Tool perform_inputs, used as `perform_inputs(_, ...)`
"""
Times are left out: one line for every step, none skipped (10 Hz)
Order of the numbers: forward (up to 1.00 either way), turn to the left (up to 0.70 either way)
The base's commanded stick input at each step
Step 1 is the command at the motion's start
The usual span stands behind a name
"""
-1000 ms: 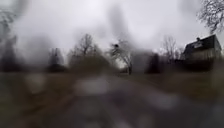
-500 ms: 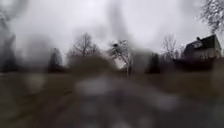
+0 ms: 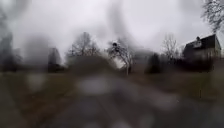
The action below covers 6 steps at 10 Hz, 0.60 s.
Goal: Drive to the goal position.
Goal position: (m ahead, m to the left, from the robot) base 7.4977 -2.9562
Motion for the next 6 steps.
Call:
perform_inputs(0.85,0.0)
perform_inputs(0.85,0.0)
perform_inputs(0.85,0.0)
perform_inputs(0.85,0.0)
perform_inputs(0.85,0.0)
perform_inputs(0.85,0.0)
